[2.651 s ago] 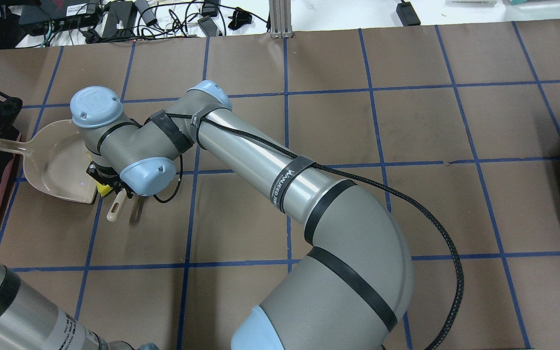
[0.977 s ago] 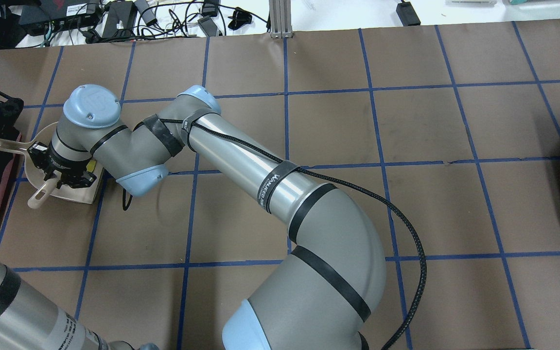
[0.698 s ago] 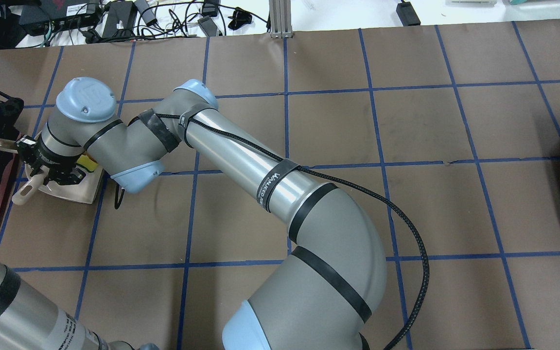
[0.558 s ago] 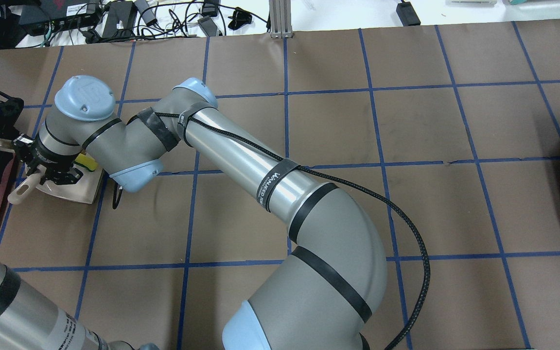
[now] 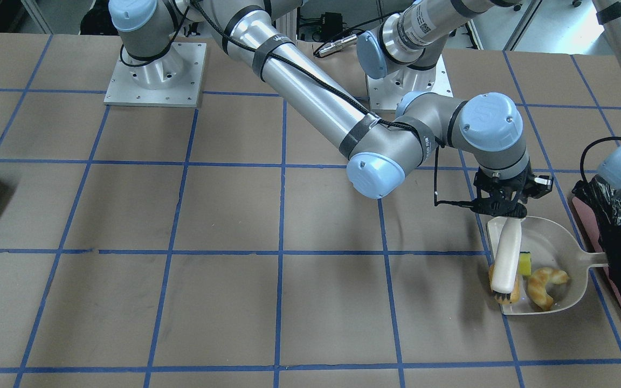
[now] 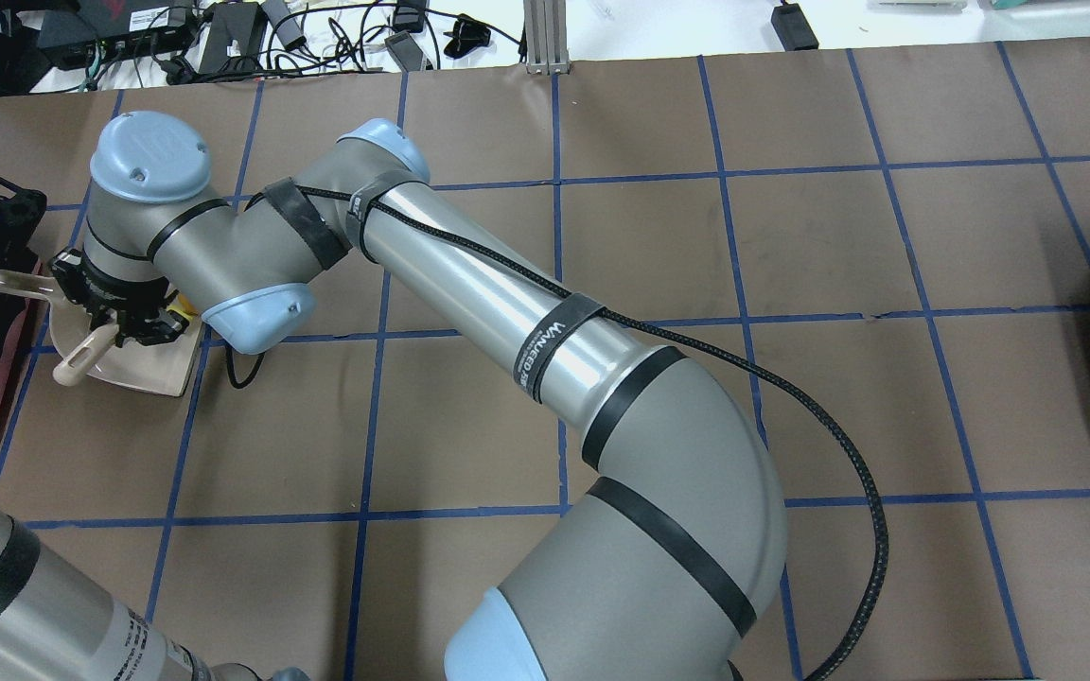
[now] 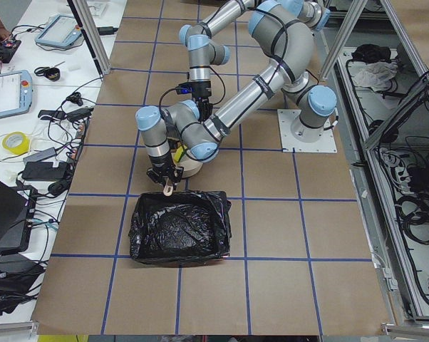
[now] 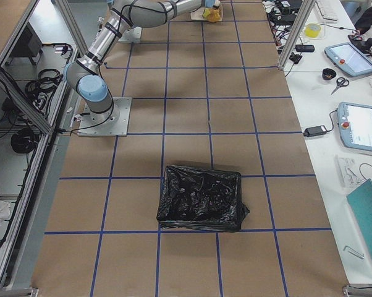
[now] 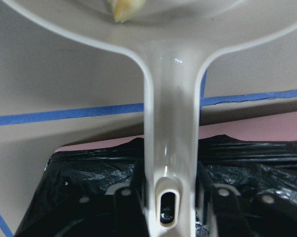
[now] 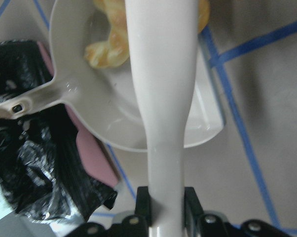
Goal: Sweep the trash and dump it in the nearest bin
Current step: 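Sweep the remaining bun into the dustpan with the brush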
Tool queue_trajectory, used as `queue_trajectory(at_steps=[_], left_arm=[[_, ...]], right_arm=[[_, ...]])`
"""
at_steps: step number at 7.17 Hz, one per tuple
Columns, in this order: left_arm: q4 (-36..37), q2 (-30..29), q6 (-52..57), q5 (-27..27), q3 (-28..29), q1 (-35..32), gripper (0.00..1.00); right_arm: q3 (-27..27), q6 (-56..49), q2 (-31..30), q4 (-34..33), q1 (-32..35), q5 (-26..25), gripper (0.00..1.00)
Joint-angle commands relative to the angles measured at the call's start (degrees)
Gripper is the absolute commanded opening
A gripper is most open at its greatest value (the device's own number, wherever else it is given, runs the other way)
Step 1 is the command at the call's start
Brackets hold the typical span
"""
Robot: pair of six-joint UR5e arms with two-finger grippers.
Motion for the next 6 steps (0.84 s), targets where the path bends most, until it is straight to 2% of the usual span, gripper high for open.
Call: queue_trajectory(at_steps=[1, 3, 6], left_arm=[[0.0, 0.0, 0.0, -0.03, 0.0, 0.0, 0.0], [0.0, 0.0, 0.0, -0.03, 0.0, 0.0, 0.0], [0.0, 0.0, 0.0, -0.03, 0.0, 0.0, 0.0]], right_arm=[[0.39, -10.9, 1.06, 3.5, -2.33, -8.11, 0.0], [-1.09, -12.52, 3.08, 3.5, -2.43, -7.85, 0.0], [-1.45, -12.79, 4.23, 3.33, -0.68, -4.16, 0.0]])
